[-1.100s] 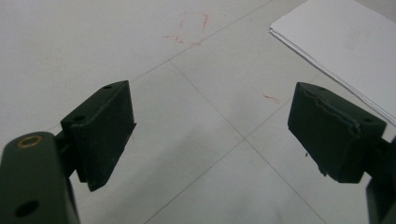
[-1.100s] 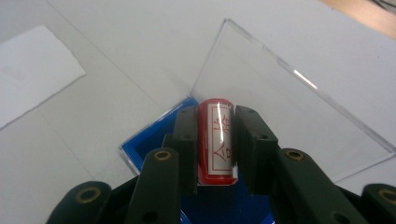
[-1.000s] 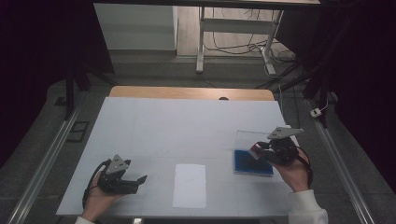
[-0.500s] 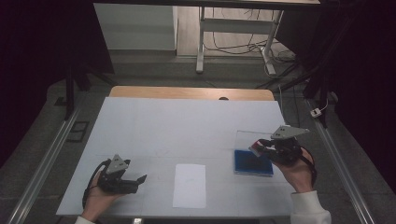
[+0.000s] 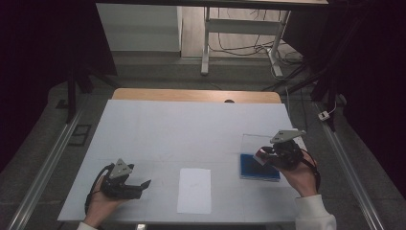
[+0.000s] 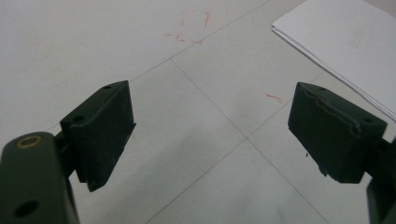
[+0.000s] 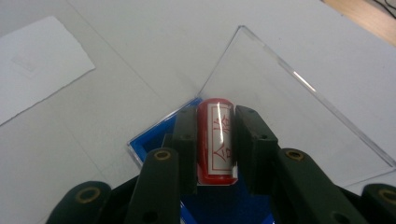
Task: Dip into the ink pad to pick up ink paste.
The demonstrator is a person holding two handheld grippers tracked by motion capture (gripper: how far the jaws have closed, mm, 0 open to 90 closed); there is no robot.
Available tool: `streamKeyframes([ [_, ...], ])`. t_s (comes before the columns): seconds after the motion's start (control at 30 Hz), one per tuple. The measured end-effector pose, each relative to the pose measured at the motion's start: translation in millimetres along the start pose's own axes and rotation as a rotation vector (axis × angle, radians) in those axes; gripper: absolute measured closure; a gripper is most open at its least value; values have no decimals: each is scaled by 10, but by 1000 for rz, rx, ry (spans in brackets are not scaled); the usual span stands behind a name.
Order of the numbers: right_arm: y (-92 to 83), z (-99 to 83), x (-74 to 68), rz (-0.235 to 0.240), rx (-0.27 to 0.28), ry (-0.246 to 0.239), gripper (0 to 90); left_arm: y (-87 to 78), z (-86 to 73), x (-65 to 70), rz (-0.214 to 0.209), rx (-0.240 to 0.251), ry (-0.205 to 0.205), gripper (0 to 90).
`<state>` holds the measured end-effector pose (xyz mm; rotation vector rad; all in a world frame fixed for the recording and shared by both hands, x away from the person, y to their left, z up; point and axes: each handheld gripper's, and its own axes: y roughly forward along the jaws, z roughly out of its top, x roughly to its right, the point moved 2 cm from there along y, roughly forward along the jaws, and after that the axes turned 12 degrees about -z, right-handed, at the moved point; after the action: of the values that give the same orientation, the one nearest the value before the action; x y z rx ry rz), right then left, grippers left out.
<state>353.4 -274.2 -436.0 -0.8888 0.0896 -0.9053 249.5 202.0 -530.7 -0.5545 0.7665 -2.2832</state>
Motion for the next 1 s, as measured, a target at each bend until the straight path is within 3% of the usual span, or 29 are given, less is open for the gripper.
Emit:
streamKeyframes([
  [0.63, 194, -89, -51, -16, -88, -21, 704, 16, 8, 0, 1, -7, 2, 143],
  [1.0, 262, -125, -47, -22, -107, -27, 704, 21, 5, 2, 1, -11, 3, 144],
])
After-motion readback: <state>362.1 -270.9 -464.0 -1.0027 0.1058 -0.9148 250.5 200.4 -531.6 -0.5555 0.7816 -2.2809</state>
